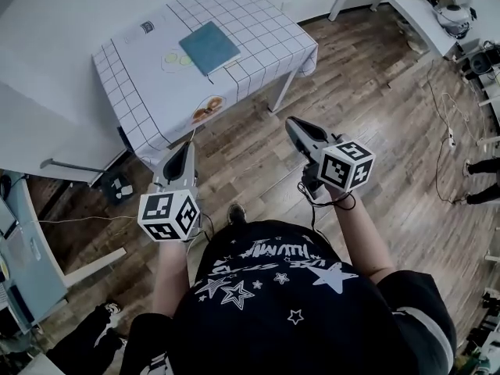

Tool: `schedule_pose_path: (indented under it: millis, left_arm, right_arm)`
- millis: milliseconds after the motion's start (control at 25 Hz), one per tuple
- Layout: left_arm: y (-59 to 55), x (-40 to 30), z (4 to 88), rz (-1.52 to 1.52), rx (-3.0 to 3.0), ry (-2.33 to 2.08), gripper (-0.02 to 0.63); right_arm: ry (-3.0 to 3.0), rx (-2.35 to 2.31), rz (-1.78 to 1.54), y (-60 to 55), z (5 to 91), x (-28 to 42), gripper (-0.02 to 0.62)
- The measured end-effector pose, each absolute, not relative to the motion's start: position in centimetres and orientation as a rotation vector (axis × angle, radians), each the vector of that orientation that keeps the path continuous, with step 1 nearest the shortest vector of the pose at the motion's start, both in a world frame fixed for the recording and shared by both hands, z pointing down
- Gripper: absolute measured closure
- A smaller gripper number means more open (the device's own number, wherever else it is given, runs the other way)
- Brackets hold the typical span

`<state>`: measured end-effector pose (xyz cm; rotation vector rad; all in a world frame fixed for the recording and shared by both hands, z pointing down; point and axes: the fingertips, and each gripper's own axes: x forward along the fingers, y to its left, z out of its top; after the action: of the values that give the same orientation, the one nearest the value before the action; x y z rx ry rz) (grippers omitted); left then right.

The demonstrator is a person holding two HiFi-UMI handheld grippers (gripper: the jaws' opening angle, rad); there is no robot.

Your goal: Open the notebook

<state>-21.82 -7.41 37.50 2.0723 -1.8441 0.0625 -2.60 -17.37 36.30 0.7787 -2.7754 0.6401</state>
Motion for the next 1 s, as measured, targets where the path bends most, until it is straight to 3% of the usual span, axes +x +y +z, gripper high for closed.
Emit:
schedule_pose_path:
  millis: [1000]
  left_arm:
    - [-14.8,-25.8,39.3,0.08,1.974,-1.962,0.598]
  right_arm:
    - [-2.794,0.532,0.615,-27.1,39.2,-9.2,0.578]
